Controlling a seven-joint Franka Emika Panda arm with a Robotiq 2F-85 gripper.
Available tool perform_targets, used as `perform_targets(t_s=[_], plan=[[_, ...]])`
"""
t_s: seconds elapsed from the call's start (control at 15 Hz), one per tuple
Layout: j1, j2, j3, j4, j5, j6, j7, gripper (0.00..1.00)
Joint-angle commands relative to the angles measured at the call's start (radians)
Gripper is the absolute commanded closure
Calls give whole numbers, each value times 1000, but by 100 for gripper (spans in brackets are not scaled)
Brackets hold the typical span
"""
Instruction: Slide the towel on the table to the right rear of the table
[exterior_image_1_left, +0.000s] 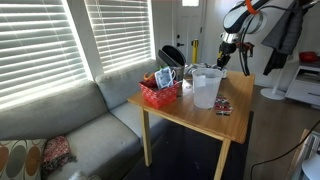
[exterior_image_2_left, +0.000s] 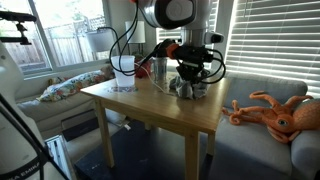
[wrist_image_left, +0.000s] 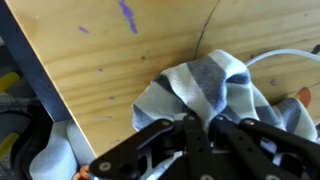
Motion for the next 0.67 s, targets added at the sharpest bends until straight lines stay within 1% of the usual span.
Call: perform_targets(t_s=[0.0,0.07,0.2,0.4,0.6], plan=[[-11,-137,-27,-146,-44,50,112,98],[-14,-164,-38,-167,-28,58,131,98],[-24,-215,-57,-212,-36,81,186,98],[-67,-270,-70,-252,-119,84,310,98],[-112,-287,-65,-264,-214,94,421,98]])
